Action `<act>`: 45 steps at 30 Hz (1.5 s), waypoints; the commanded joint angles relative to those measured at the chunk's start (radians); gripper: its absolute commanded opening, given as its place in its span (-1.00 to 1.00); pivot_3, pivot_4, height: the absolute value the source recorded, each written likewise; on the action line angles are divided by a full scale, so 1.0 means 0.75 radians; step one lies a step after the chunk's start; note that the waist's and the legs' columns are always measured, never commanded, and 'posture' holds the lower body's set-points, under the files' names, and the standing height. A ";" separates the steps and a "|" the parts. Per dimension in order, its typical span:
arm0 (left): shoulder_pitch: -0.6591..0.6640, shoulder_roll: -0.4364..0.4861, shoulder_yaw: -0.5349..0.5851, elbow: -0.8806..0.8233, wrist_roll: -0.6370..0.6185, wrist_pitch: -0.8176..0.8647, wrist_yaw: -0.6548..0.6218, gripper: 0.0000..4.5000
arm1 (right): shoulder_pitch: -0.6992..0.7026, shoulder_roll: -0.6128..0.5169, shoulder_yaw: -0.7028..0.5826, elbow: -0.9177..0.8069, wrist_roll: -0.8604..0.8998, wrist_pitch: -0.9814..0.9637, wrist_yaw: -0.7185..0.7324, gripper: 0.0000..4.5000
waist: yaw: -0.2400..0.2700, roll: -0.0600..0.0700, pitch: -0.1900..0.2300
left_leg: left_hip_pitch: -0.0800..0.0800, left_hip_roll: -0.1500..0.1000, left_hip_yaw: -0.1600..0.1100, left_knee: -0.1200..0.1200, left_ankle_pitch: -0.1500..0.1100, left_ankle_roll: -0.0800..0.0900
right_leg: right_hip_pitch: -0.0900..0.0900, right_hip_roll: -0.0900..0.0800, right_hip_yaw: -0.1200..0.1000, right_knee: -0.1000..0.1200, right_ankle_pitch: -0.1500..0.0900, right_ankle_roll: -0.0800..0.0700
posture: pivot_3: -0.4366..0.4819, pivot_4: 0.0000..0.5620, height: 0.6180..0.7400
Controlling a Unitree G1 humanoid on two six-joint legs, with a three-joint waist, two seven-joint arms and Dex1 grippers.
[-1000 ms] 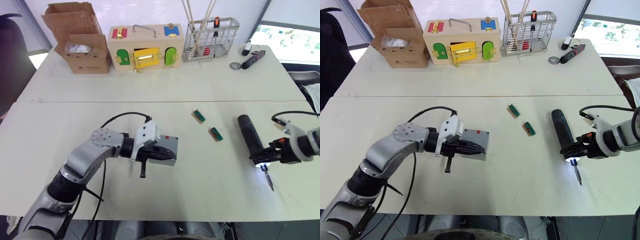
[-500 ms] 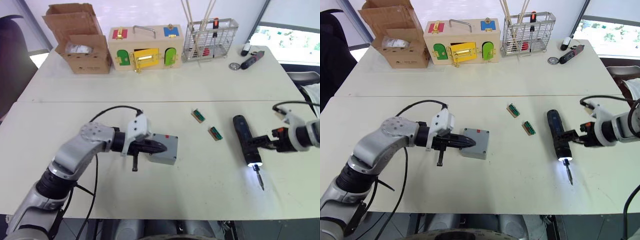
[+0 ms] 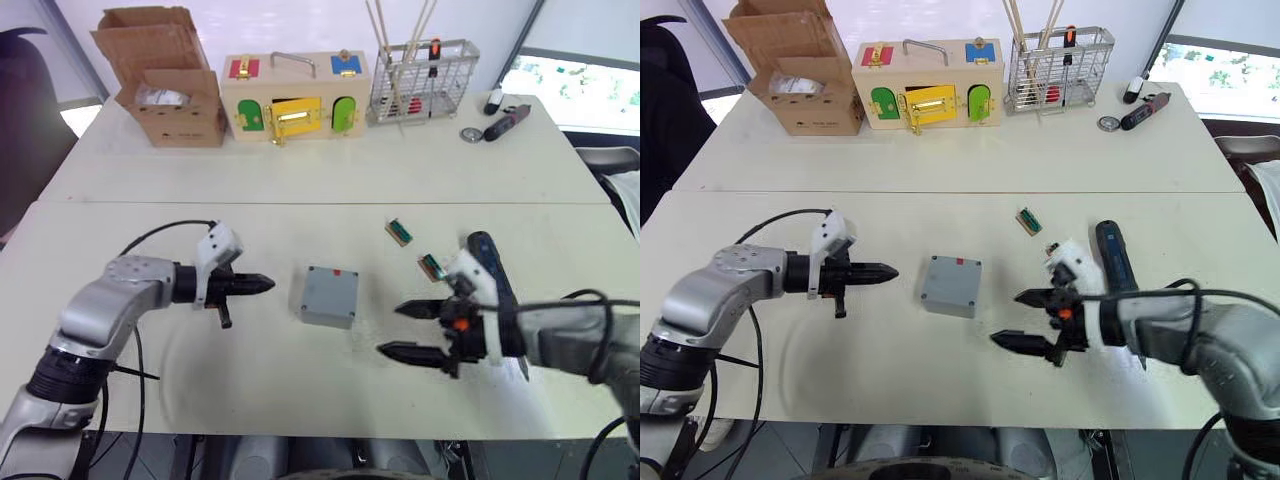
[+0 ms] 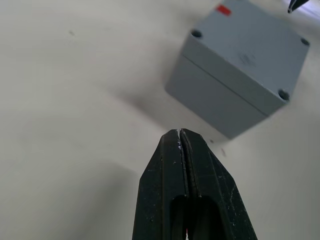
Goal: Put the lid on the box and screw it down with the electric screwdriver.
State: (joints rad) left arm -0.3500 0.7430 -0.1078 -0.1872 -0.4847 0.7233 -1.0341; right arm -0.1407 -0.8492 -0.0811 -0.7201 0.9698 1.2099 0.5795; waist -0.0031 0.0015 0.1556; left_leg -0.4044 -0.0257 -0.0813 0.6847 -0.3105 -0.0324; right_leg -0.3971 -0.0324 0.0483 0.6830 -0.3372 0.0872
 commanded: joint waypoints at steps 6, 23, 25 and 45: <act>-0.012 -0.088 -0.117 -0.009 0.117 -0.056 0.080 -1.00 | -0.062 0.145 0.349 0.092 -0.363 -0.247 -0.074 0.99 | -0.014 0.000 0.000 | 0.002 0.000 0.000 -0.002 0.000 0.000 | -0.001 0.001 0.000 0.000 0.000 0.000 | -0.05 -0.47 1.00; -0.153 -0.289 -0.223 0.227 0.311 -0.277 0.127 -1.00 | -0.174 0.306 0.518 0.132 -0.359 -0.012 -0.074 0.99 | -0.013 -0.002 -0.001 | 0.002 0.000 -0.002 -0.002 0.000 0.000 | 0.000 0.002 -0.001 0.001 0.000 0.000 | -0.05 -0.47 1.00; -0.170 -0.299 -0.221 0.295 0.350 -0.328 0.129 -1.00 | -0.174 0.301 0.508 0.116 -0.369 0.011 -0.075 0.99 | -0.013 -0.002 -0.001 | 0.002 0.000 -0.003 -0.002 0.000 0.000 | 0.000 0.002 -0.001 0.001 0.000 0.000 | -0.05 -0.47 1.00; 0.153 0.015 -0.118 -0.137 0.163 -0.065 -0.045 -1.00 | -0.284 0.093 0.549 0.481 -0.836 -0.739 0.293 0.99 | -0.010 -0.002 -0.001 | 0.002 0.000 -0.002 -0.002 0.000 0.000 | 0.000 0.001 -0.001 0.001 0.000 0.000 | -0.05 -0.47 1.00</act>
State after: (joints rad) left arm -0.2436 0.7439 -0.2053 -0.2510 -0.3479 0.6614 -1.0682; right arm -0.3345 -0.7844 0.3209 -0.3779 0.3796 0.7114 0.7726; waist -0.0103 0.0002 0.1546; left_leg -0.4030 -0.0256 -0.0826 0.6832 -0.3104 -0.0326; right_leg -0.3971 -0.0321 0.0475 0.6835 -0.3373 0.0871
